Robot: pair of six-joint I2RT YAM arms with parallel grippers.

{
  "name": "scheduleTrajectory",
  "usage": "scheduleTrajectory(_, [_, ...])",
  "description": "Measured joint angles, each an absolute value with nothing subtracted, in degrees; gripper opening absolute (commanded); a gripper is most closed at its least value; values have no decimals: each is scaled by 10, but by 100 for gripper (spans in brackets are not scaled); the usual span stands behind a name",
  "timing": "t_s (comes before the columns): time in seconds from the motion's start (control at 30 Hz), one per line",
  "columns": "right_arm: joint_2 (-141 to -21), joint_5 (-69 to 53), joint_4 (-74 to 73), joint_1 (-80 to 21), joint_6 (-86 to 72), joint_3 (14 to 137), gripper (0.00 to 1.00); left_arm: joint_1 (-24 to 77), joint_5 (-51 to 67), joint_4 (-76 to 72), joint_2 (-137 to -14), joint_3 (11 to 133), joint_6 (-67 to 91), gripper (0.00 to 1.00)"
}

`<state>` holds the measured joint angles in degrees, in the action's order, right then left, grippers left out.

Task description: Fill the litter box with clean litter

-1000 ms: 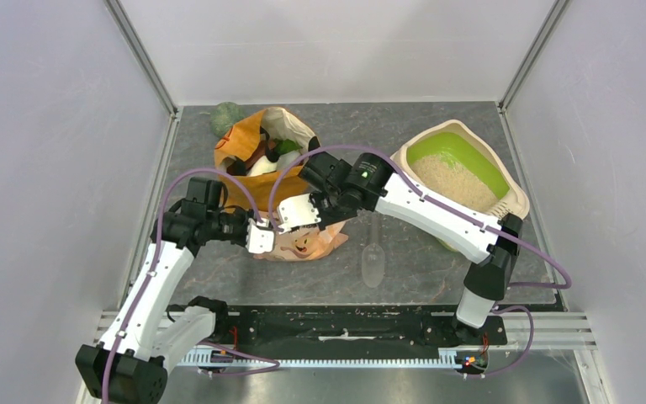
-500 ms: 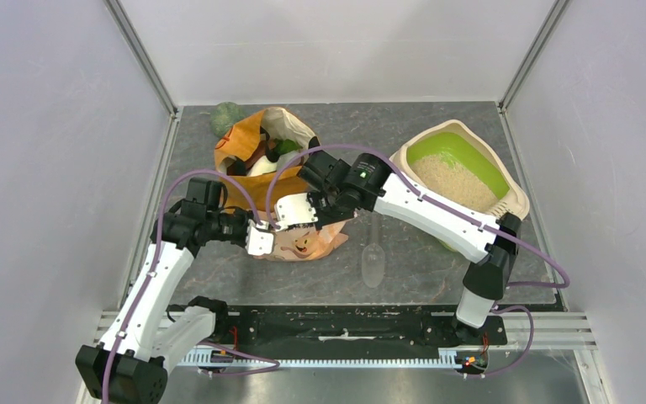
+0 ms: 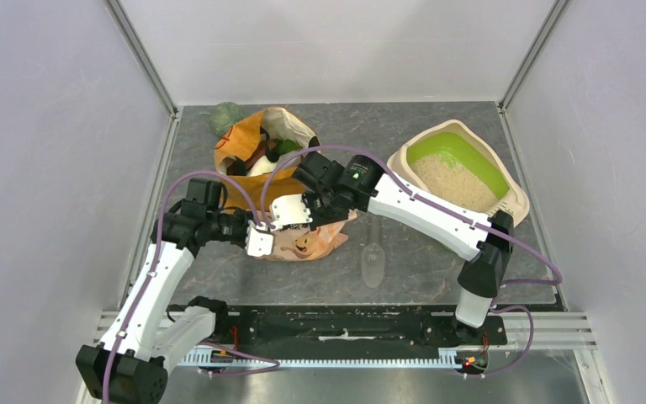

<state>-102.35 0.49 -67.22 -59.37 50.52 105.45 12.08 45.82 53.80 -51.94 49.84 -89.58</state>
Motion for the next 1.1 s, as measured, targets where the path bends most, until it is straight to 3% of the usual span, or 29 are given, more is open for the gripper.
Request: scheduleTrajectory(1.1, [-1023,-30,-635,-601,495,1030,0,111,479,516,-498,470,-903,2])
